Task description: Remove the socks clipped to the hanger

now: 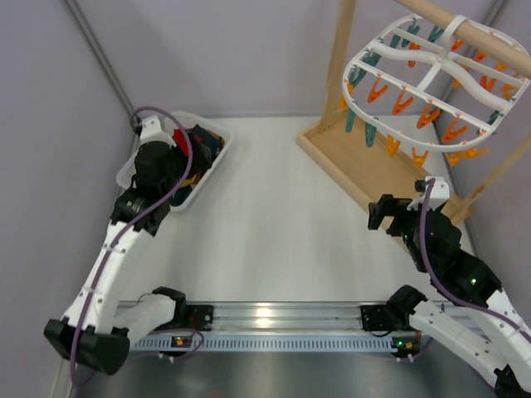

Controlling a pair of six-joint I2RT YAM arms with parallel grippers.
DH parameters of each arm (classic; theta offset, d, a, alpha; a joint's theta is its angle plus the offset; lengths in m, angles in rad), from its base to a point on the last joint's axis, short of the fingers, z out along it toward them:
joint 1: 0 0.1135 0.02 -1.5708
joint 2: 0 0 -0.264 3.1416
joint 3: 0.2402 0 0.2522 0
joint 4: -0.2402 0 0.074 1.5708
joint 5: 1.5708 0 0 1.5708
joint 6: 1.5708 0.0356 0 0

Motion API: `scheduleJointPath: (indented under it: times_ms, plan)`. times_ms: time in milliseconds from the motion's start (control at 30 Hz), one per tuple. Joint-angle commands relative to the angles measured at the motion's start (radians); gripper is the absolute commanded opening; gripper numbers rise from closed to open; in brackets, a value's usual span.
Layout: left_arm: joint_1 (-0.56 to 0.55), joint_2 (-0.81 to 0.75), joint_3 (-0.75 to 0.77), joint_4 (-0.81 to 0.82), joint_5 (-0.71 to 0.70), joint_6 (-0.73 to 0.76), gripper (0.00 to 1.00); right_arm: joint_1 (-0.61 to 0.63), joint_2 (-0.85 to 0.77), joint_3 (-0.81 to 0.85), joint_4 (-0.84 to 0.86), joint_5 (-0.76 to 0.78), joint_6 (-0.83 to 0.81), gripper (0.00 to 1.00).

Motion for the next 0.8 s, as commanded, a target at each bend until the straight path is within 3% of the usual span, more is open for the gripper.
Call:
scheduleJointPath:
  times_ms: [0, 267, 367, 533, 767]
  plan:
    - [-0.050, -0.123, -0.020, -0.118, 0.046, 0.055, 0.98, 0.012, -0.001, -0.043, 0.097, 0.097, 0.032, 0.99]
    - [-0.055, -0.342, -0.036, -0.330, 0.121, 0.241, 0.98, 0.012, -0.024, -0.059, 0.103, 0.106, -0.034, 1.00]
    - [-0.055, -0.448, -0.068, -0.327, 0.116, 0.279, 0.98, 0.012, -0.022, -0.014, 0.036, 0.131, -0.040, 0.99]
    - [-0.072, -0.583, -0.187, -0.293, -0.010, 0.242, 0.98, 0.012, -0.051, 0.064, -0.059, 0.191, -0.042, 1.00]
    - [-0.072, -0.649, -0.258, -0.223, 0.014, 0.230, 0.98, 0.012, -0.151, 0.057, -0.059, 0.208, -0.146, 0.99]
